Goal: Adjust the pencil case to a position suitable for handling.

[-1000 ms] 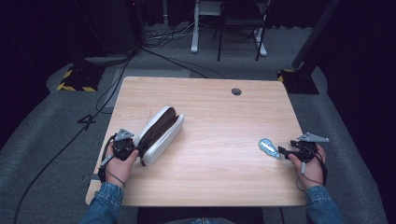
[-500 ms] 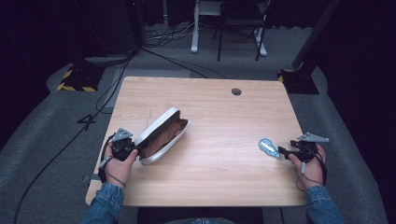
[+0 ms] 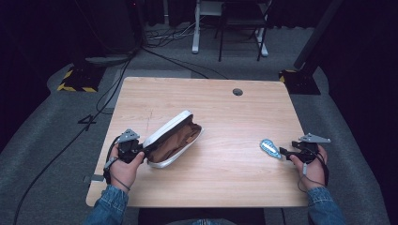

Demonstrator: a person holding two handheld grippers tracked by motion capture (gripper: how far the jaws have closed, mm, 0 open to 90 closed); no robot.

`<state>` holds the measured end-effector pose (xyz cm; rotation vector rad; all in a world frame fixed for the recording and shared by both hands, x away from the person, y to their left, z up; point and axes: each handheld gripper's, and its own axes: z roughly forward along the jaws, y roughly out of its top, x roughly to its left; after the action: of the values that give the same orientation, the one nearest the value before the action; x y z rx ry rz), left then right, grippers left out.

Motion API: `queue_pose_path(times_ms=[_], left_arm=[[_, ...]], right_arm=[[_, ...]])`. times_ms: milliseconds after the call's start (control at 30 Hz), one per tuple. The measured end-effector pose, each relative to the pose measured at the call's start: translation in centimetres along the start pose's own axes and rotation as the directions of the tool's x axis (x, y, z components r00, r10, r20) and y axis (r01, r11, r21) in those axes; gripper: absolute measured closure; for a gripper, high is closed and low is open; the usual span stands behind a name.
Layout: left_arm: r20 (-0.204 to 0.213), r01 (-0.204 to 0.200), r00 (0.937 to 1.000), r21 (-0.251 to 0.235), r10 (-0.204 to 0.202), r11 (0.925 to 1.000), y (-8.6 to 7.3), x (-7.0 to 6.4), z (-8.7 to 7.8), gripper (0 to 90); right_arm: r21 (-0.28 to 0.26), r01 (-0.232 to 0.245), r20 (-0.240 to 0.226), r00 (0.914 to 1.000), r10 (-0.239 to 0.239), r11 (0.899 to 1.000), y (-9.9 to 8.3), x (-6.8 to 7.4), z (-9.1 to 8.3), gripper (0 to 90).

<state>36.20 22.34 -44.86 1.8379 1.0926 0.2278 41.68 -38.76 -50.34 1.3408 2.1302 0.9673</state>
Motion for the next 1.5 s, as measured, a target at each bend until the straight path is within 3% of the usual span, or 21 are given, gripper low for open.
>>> queue_pose_path(times_ms=[300,800,1000,1300,1500], left_arm=[[0.078,-0.046,0.9959,0.008,0.045,0.9989,0.6,-2.4,0.3,83.6],[0.186,-0.106,0.9778,0.045,0.096,0.9934,0.6,-5.9,1.4,83.5],[0.242,-0.124,0.9644,0.060,0.106,0.9905,0.4,-7.2,2.1,83.5],[0.332,-0.152,0.9365,0.095,0.112,0.9839,0.0,-9.2,3.3,83.4],[0.359,-0.163,0.9268,0.121,0.110,0.9791,-0.4,-9.9,4.4,83.4]], right_arm=[[0.000,0.001,0.000,1.0000,-0.001,1.000,0.0,0.0,0.0,29.9],[0.000,0.000,0.000,1.0000,0.000,1.000,0.0,0.0,0.0,29.9],[0.000,0.001,0.000,1.0000,-0.001,1.000,0.0,0.0,0.0,29.9],[0.000,0.000,0.000,1.0000,0.000,1.000,0.0,0.0,0.0,29.9],[0.000,0.001,0.000,1.0000,-0.001,1.000,0.0,0.0,0.0,29.9]])
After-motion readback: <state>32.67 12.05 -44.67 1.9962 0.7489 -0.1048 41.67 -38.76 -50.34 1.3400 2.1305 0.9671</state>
